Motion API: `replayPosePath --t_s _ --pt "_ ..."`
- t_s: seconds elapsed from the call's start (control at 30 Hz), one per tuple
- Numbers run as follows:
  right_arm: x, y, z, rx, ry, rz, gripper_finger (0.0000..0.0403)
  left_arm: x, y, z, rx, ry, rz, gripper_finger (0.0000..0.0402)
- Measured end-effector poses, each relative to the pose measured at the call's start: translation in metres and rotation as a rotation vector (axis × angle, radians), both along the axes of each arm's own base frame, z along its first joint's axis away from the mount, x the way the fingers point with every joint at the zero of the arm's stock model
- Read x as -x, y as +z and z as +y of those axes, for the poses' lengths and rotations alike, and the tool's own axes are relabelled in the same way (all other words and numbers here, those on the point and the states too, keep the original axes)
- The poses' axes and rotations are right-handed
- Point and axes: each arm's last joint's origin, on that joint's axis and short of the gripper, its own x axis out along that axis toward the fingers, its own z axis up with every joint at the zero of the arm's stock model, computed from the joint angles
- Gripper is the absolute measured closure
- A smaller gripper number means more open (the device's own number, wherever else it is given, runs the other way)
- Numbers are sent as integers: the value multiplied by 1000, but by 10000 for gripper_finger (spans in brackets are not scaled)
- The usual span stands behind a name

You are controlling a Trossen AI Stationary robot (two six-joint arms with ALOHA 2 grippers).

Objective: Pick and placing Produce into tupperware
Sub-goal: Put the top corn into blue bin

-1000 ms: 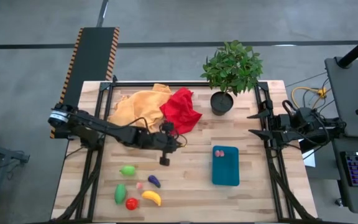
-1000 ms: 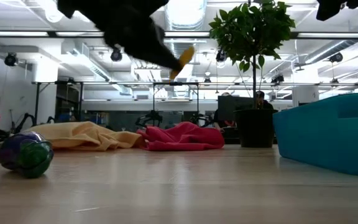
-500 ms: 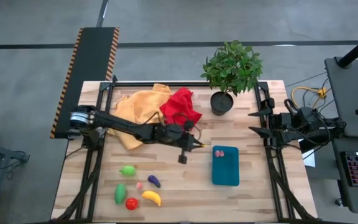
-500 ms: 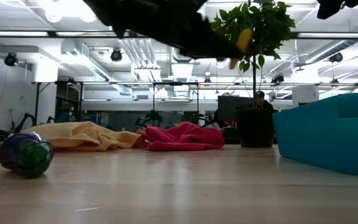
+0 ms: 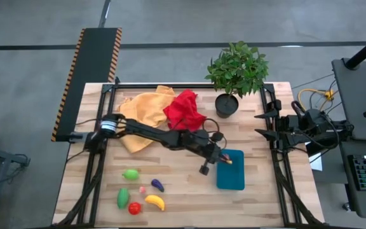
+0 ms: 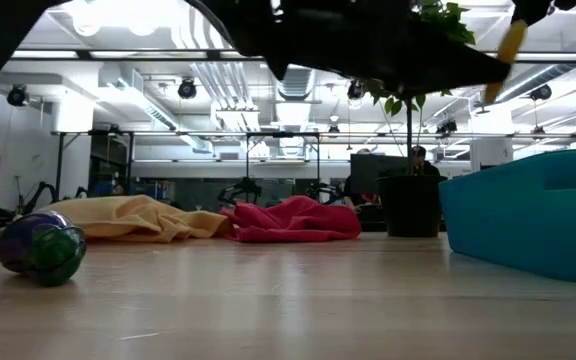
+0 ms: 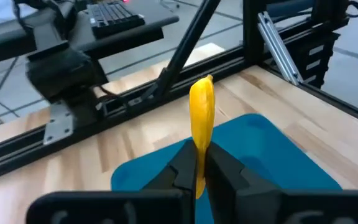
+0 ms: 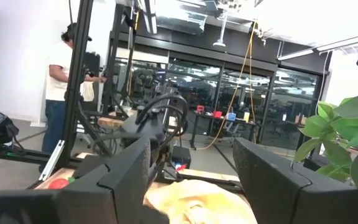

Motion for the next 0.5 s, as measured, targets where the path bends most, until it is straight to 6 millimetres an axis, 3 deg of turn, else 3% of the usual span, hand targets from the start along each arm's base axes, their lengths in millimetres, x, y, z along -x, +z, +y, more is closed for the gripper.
replayPosePath --t_s 0.27,0.5 --pt "1 2 0 -1 0 -5 179 -18 -18 0 5 2 35 399" --pt "1 2 0 -1 1 -5 179 -19 -33 0 -1 6 81 399"
